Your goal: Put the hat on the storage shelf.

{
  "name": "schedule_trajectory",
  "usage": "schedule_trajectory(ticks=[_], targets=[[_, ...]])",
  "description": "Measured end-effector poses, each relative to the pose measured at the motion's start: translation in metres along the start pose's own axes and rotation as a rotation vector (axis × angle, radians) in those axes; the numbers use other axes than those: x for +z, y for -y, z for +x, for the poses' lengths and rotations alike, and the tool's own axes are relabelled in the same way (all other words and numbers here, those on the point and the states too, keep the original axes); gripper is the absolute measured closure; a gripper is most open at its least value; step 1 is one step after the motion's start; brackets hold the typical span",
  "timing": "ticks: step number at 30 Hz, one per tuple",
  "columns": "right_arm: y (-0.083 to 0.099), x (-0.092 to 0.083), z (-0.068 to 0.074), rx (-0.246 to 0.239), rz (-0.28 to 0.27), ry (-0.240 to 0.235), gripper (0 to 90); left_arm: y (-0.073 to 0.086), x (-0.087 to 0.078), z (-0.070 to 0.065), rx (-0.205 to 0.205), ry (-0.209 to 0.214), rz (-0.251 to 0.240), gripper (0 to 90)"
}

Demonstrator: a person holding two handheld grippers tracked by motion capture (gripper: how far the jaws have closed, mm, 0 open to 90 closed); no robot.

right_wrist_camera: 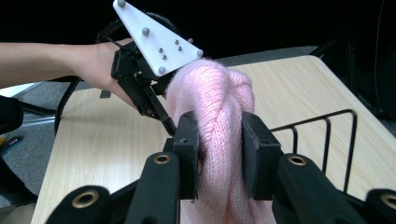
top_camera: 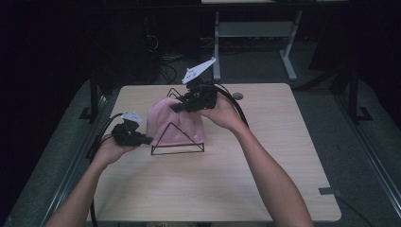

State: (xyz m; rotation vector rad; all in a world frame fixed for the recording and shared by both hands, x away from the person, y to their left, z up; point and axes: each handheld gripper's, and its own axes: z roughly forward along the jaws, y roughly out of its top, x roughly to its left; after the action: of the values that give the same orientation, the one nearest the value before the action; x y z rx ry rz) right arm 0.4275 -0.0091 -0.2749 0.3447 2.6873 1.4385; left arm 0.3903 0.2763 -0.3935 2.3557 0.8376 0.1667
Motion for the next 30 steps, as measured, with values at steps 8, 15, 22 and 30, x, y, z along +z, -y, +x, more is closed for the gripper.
schedule_trajectory(ticks=[8,15,22,30], targets=[[0.010,0.007,-0.002,0.020,0.021,-0.010,69.8,0.003,0.008,0.001,0.000,-0.004,0.032,81.2],[0.012,0.011,-0.002,0.034,0.038,-0.021,69.7,0.003,0.014,0.001,0.006,-0.010,0.065,81.1],[0.019,0.015,-0.005,0.046,0.049,-0.026,69.4,0.007,0.018,0.002,-0.009,-0.004,0.073,81.2],[0.026,0.020,-0.006,0.059,0.063,-0.037,63.3,0.013,0.023,0.005,-0.022,-0.006,0.095,81.2]])
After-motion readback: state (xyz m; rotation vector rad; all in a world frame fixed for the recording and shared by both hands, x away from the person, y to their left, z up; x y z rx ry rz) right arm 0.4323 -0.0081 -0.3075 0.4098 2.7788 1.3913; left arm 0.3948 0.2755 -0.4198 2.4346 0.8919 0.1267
